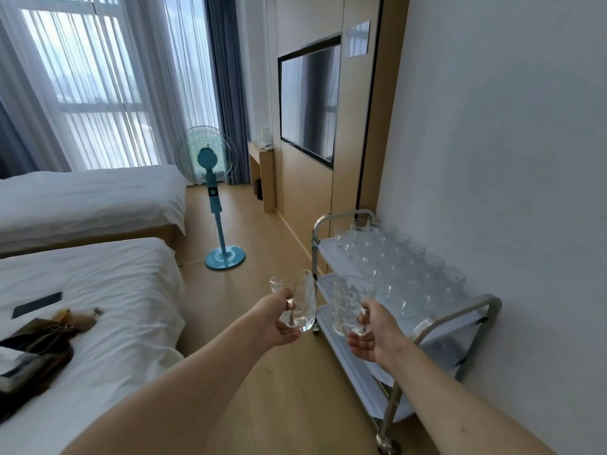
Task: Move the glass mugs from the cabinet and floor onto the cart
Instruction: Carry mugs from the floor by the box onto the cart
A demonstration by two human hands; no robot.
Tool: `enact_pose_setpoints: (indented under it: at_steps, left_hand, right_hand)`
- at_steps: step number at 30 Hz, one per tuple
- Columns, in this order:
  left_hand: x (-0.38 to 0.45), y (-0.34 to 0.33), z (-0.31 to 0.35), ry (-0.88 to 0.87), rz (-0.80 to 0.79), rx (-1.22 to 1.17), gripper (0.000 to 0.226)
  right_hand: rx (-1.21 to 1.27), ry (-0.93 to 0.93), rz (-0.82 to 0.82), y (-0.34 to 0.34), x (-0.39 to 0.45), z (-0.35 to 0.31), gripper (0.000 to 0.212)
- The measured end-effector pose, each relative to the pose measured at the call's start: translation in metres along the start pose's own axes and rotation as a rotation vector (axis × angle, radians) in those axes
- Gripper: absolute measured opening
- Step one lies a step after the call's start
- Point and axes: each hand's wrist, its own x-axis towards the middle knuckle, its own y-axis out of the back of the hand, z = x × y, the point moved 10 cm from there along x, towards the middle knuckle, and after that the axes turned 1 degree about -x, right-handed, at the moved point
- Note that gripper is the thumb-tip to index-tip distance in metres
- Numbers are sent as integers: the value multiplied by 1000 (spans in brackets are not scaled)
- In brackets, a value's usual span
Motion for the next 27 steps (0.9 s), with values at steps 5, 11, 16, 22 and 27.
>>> enact_pose_setpoints:
  at_steps: [5,11,16,22,27]
  left_hand:
    - [60,23,-6,105,1,35,25]
    - [127,32,7,181,8,66,23]
    - [195,19,51,159,1,65,25]
    - [276,1,116,161,20,118,25]
    - [341,-19,166,169,54,157,21]
  right_hand:
    - [-4,-109,25,-27,33,26,28]
    - [-13,-149,57,-48,88,19,26]
    - [23,-133,50,-63,159,-18,27]
    - [49,-142,58,-83,260,-76,28]
    - [82,-177,50,-90,330,-105,29]
